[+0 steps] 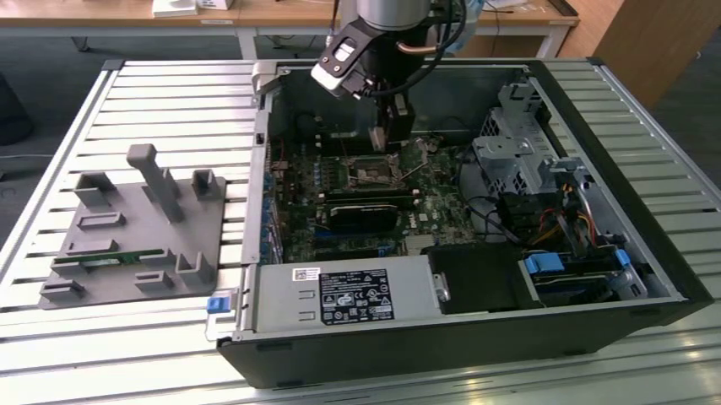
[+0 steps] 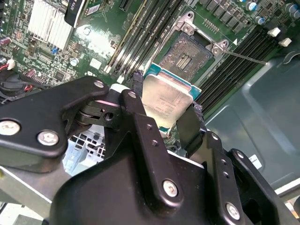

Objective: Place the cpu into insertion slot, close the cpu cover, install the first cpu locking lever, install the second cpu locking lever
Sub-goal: 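Place the cpu into insertion slot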

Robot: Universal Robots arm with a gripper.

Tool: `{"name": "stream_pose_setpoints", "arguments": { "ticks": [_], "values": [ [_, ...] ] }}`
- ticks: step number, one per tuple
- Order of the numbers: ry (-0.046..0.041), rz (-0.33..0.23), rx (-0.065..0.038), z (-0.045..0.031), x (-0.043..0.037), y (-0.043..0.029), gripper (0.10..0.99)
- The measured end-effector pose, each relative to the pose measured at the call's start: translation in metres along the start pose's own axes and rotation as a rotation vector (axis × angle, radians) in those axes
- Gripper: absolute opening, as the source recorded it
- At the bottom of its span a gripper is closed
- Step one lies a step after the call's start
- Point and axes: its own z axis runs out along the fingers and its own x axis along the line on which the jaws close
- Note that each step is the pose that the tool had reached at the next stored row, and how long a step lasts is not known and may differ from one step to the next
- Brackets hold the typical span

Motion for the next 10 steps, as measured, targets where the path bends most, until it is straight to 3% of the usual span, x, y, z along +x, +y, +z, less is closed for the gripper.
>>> {"name": "stream_pose_setpoints", "arguments": {
  "ticks": [10],
  "values": [
    [0.0,0.0,0.0,0.0045,-0.0001,-0.0004,0.537]
  ]
}}
